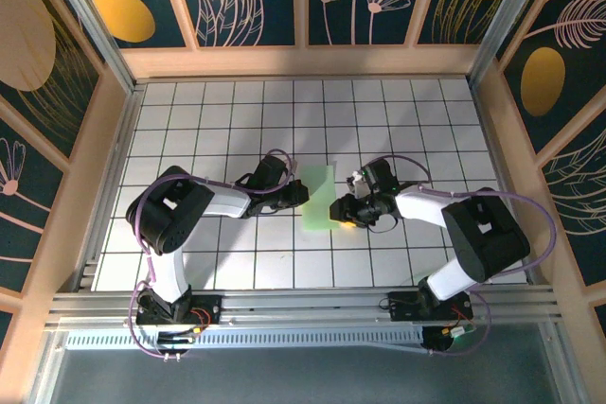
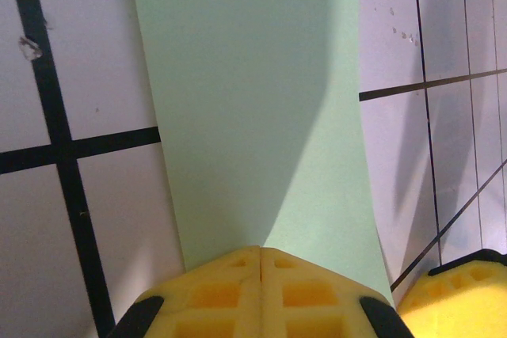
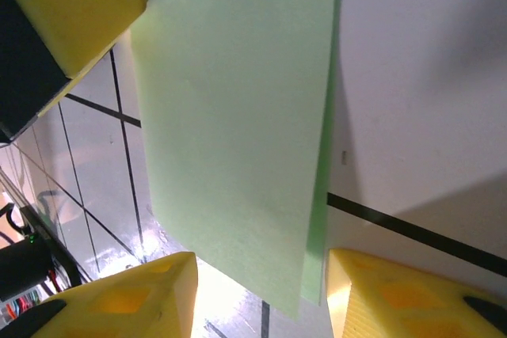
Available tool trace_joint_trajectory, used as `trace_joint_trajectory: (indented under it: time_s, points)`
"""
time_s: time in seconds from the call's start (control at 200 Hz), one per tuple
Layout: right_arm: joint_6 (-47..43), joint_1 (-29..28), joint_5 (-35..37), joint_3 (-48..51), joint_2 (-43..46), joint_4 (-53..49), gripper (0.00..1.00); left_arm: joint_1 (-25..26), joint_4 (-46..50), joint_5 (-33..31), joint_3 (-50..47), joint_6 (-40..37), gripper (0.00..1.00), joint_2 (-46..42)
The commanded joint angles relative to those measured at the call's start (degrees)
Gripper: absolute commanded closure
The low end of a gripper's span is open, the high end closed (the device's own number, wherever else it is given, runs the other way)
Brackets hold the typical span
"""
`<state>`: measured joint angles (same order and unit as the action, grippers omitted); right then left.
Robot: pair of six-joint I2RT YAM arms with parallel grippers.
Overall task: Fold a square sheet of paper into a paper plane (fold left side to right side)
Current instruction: Fold the triangle a second time at the center of the table.
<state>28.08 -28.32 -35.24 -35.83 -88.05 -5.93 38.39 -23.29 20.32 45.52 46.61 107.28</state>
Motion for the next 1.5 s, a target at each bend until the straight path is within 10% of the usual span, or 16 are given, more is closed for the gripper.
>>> trace_joint_trajectory:
  time_s: [0.0,1.496]
  points:
    - [1.6,-0.8,-2.3,0.8,-1.1,2.2,0.54,0.6,3.7,-1.2,-1.6,0.1,1.0,-0.2]
    - [0.1,6.8,-6.2,-7.9,-12.3,9.6,0.79,0.7,3.3,-0.5,-0.5,-0.2,0.95,-3.2]
